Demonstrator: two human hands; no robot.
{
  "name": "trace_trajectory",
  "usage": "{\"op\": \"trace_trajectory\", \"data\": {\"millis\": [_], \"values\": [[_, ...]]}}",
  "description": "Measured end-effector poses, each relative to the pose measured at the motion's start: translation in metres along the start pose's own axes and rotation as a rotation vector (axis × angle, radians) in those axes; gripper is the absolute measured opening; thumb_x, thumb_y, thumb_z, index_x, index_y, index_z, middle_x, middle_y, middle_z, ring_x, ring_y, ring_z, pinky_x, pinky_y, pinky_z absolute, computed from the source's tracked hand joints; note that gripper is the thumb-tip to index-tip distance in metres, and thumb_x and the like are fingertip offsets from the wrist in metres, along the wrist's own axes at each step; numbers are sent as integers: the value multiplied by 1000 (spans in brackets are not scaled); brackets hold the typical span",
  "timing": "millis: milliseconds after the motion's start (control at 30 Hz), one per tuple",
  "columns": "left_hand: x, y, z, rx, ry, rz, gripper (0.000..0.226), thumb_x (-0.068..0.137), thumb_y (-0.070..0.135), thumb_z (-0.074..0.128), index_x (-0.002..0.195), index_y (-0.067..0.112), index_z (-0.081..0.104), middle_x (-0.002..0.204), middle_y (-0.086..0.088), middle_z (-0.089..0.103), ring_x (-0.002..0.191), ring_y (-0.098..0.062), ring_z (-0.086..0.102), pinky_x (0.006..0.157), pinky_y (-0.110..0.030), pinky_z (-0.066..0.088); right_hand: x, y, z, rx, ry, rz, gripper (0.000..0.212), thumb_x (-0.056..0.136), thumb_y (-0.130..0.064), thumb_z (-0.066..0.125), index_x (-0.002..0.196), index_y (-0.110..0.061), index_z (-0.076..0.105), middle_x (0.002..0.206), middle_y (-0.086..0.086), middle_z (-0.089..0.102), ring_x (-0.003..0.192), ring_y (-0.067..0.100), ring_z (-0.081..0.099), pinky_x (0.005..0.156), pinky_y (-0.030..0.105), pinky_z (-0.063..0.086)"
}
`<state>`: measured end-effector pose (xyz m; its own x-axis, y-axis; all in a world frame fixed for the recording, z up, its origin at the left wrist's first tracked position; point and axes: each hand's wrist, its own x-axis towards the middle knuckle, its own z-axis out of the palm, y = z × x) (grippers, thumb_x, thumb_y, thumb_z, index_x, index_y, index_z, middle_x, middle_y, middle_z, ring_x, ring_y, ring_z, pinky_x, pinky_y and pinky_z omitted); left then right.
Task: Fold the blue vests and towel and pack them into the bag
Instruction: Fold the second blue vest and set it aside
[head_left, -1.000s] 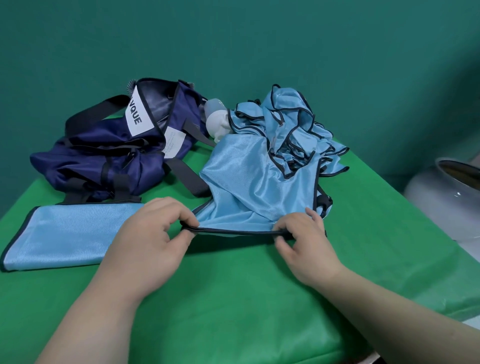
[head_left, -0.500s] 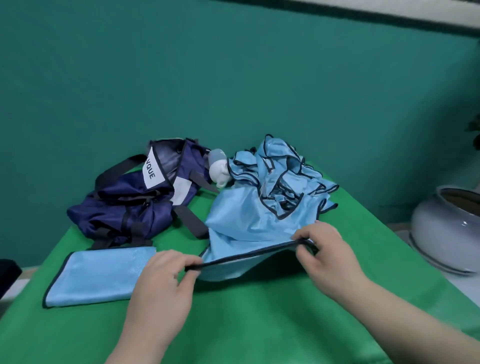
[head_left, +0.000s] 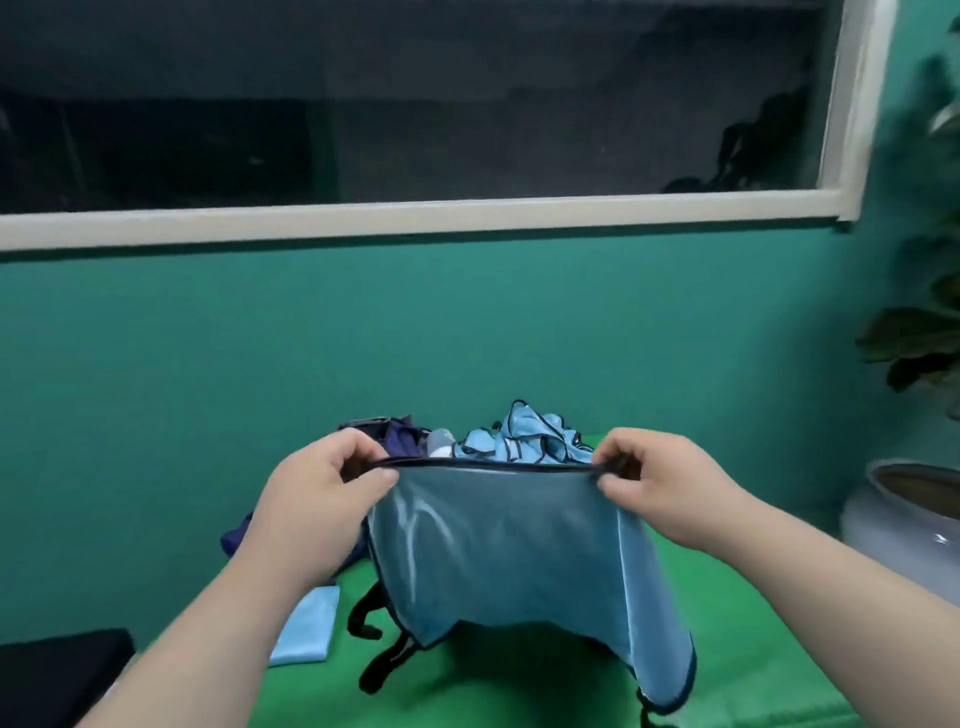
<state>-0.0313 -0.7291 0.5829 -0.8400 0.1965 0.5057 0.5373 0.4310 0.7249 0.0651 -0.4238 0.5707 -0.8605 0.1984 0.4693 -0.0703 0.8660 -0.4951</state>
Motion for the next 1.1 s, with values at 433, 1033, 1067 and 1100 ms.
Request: {"op": "trace_trajectory", "data": {"millis": [433, 1033, 1067, 1100], "values": [[-37, 110, -92, 130, 11, 90, 15, 87, 17, 73, 76, 27, 72, 73, 15, 72, 76, -15, 66, 63, -24, 43, -66, -60, -90, 425, -337, -24, 16, 81, -2, 80, 82, -13, 69, 75, -4, 69, 69, 9, 58, 69, 21, 46], [-78, 114, -175, 112, 104, 97, 13, 87, 18, 76, 77, 26, 73, 74, 11, 73, 77, -18, 66, 72, -29, 46, -92, -95, -122, 282, -398, -96, 36, 73, -15, 78, 66, -24, 44, 65, -6, 51, 61, 15, 44, 60, 33, 35], [-79, 112, -177, 95, 98, 83, 14, 87, 17, 76, 76, 25, 73, 75, 9, 74, 75, -18, 66, 73, -29, 47, -93, -94, -123, 293, -409, -102, 34, 73, -13, 78, 66, -25, 46, 66, -7, 51, 63, 14, 45, 62, 32, 35], [-80, 111, -179, 84, 91, 75, 15, 87, 16, 76, 75, 26, 73, 75, 8, 74, 75, -19, 66, 74, -31, 47, -94, -93, -125, 296, -421, -108, 32, 72, -14, 79, 67, -26, 49, 66, -8, 52, 64, 13, 45, 63, 32, 35]]}}
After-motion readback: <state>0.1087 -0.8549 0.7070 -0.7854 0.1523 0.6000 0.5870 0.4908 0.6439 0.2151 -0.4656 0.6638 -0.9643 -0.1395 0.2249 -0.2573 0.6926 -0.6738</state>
